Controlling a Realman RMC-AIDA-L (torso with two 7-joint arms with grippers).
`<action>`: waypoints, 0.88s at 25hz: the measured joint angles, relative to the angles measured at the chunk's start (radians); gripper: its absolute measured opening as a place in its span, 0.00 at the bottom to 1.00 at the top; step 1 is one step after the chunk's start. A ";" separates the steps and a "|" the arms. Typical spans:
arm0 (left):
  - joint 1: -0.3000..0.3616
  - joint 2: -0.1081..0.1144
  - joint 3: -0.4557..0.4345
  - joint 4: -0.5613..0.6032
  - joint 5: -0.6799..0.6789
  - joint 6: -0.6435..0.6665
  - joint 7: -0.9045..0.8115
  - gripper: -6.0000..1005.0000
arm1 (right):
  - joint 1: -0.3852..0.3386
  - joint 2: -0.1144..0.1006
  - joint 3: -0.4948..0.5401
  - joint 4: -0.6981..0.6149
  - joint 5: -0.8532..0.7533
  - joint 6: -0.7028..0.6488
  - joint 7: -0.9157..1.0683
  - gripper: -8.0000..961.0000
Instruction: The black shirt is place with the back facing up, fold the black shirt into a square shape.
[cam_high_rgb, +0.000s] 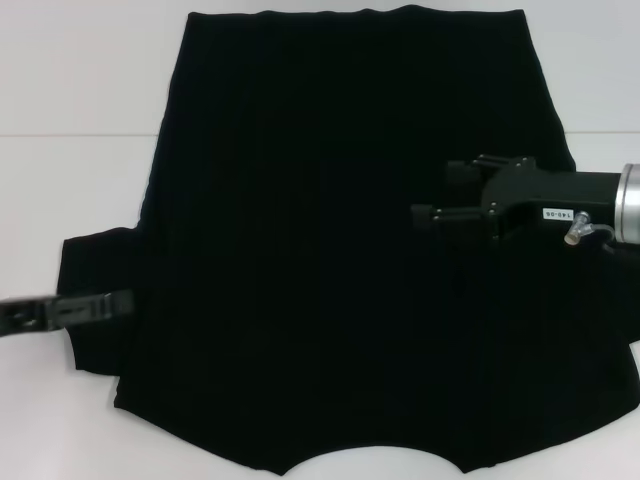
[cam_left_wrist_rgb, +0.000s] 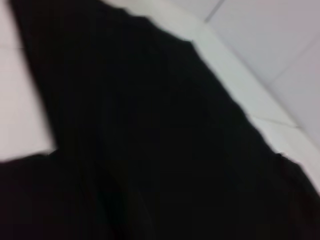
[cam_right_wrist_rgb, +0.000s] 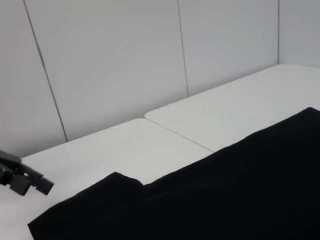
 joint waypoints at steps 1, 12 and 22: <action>0.002 0.002 -0.009 0.006 0.021 0.000 -0.014 0.87 | 0.002 0.000 0.000 0.003 0.000 0.001 -0.002 0.98; -0.004 0.008 -0.032 0.011 0.191 -0.038 -0.095 0.87 | 0.019 0.000 0.000 0.030 0.000 0.013 -0.009 0.98; -0.029 0.010 0.028 -0.036 0.233 -0.129 -0.120 0.87 | 0.011 0.000 0.000 0.030 0.000 0.013 -0.009 0.98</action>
